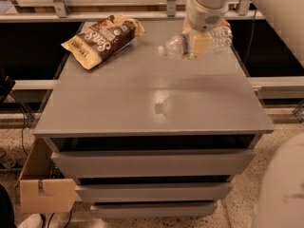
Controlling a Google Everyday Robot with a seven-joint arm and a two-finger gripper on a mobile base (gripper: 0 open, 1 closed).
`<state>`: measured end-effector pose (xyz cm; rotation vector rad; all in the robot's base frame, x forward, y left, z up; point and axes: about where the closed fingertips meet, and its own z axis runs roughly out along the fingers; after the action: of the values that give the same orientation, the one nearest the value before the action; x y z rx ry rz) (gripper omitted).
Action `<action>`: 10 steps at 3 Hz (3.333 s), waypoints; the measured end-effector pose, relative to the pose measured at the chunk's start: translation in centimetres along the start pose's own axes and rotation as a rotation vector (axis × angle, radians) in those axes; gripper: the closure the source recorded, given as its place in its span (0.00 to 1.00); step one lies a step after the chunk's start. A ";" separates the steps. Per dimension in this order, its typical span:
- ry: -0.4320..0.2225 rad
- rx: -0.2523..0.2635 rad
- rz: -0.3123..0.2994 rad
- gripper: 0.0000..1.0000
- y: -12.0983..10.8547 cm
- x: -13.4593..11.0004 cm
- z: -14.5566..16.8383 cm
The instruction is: Move water bottle near brown chip bag
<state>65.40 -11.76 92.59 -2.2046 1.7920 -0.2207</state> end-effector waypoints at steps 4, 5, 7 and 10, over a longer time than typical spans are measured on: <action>-0.017 0.040 0.079 1.00 -7.9 -8.2 3.2; -0.046 0.056 0.118 1.00 -8.1 -10.0 4.7; -0.105 0.067 0.145 1.00 -9.4 -13.2 6.8; -0.198 0.013 0.137 0.84 -9.9 -15.6 10.7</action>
Offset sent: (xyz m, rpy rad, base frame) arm 0.0878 0.1264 0.0045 0.0580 0.0900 -0.1418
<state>74.49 6.61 86.61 -2.0066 1.8157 0.0152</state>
